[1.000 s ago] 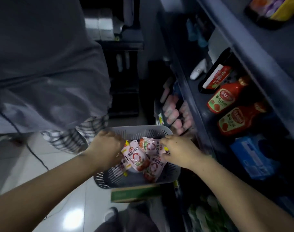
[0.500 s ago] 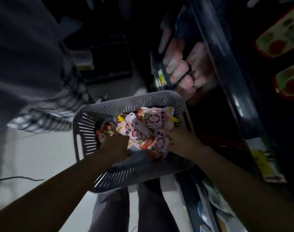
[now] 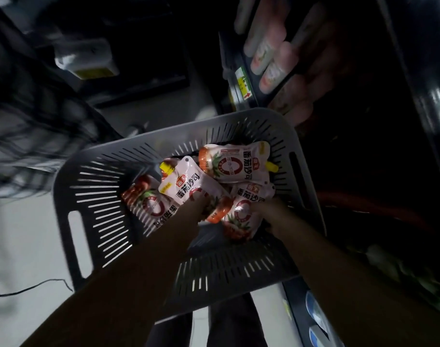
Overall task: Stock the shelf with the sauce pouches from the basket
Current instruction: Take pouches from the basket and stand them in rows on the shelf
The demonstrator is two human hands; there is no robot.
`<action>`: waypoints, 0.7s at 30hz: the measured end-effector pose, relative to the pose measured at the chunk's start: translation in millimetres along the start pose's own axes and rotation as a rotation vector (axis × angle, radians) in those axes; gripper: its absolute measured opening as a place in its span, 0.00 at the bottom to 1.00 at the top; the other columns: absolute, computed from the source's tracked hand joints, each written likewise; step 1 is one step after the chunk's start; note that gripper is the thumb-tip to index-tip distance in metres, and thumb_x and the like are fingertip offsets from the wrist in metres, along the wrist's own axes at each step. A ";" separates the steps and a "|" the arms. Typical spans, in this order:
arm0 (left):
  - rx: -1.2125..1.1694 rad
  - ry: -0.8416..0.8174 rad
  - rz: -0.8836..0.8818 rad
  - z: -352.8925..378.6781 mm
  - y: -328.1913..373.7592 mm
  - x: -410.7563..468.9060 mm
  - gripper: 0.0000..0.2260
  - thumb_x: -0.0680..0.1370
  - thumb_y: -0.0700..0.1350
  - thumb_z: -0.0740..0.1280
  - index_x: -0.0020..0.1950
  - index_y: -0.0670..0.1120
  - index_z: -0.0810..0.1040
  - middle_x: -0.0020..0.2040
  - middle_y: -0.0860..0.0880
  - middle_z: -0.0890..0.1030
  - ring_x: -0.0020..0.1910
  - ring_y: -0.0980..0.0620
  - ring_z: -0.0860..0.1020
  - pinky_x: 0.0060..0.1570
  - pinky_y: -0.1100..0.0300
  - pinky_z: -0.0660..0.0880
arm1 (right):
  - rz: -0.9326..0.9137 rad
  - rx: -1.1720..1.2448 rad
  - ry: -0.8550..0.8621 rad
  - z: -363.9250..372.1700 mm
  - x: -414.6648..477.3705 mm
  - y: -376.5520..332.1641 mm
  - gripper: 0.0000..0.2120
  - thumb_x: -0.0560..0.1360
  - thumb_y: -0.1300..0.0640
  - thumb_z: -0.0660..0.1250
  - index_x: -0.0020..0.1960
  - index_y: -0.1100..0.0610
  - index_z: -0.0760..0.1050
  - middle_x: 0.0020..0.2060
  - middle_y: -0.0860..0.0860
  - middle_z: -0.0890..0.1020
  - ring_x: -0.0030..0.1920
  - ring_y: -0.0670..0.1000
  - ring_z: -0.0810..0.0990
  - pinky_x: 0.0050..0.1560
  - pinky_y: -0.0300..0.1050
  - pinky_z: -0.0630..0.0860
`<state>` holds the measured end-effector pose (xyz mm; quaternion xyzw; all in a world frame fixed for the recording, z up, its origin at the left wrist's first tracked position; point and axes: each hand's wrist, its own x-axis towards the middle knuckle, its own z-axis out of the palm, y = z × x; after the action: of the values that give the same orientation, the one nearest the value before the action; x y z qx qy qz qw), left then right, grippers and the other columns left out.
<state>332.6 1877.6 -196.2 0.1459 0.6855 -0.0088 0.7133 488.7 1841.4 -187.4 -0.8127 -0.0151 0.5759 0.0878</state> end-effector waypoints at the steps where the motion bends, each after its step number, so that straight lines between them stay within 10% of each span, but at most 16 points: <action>1: -0.050 0.004 0.009 -3.3 -4.1 5.0 0.07 0.79 0.45 0.61 0.47 0.42 0.73 0.37 0.48 0.72 0.34 0.54 0.70 0.32 0.63 0.67 | 0.041 0.035 -0.032 2.6 1.7 0.8 0.25 0.70 0.63 0.69 0.66 0.66 0.69 0.58 0.65 0.78 0.58 0.63 0.78 0.47 0.50 0.78; 5: -0.277 -0.107 -0.014 -18.8 -23.6 24.4 0.27 0.65 0.50 0.74 0.59 0.37 0.76 0.55 0.39 0.81 0.51 0.45 0.79 0.51 0.55 0.74 | 0.125 0.138 -0.071 12.5 11.8 5.8 0.17 0.74 0.64 0.66 0.60 0.71 0.73 0.60 0.68 0.76 0.62 0.66 0.75 0.64 0.59 0.71; 9: -0.407 -0.170 0.008 -21.8 -30.9 28.5 0.14 0.70 0.44 0.71 0.53 0.40 0.78 0.46 0.43 0.85 0.42 0.49 0.84 0.42 0.56 0.79 | 0.168 0.256 -0.087 25.0 13.2 12.1 0.20 0.73 0.64 0.68 0.63 0.69 0.71 0.60 0.64 0.77 0.62 0.63 0.75 0.64 0.59 0.71; 14: -0.364 -0.134 0.056 -24.3 -26.3 17.3 0.08 0.75 0.43 0.68 0.51 0.41 0.77 0.36 0.47 0.85 0.32 0.52 0.83 0.30 0.62 0.79 | 0.169 0.323 -0.168 24.3 6.2 11.4 0.04 0.75 0.63 0.66 0.43 0.62 0.73 0.36 0.57 0.80 0.37 0.55 0.75 0.34 0.46 0.75; 17: -0.235 -0.062 0.074 -33.1 -23.2 9.0 0.12 0.72 0.46 0.70 0.52 0.41 0.78 0.48 0.42 0.84 0.46 0.44 0.81 0.54 0.48 0.76 | 0.151 0.289 -0.175 32.3 1.5 9.2 0.09 0.76 0.60 0.66 0.54 0.64 0.74 0.45 0.60 0.80 0.48 0.60 0.79 0.47 0.49 0.79; 21: -0.164 -0.070 0.110 -41.9 -14.9 -8.8 0.12 0.73 0.46 0.69 0.54 0.41 0.78 0.50 0.40 0.83 0.41 0.46 0.82 0.43 0.55 0.78 | 0.139 0.305 -0.231 36.3 -9.1 6.9 0.05 0.76 0.62 0.65 0.51 0.60 0.71 0.36 0.53 0.74 0.35 0.50 0.73 0.32 0.41 0.73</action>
<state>288.1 1870.9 -191.2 0.1240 0.6497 0.0813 0.7456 451.0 1838.1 -191.7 -0.7178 0.1184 0.6654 0.1675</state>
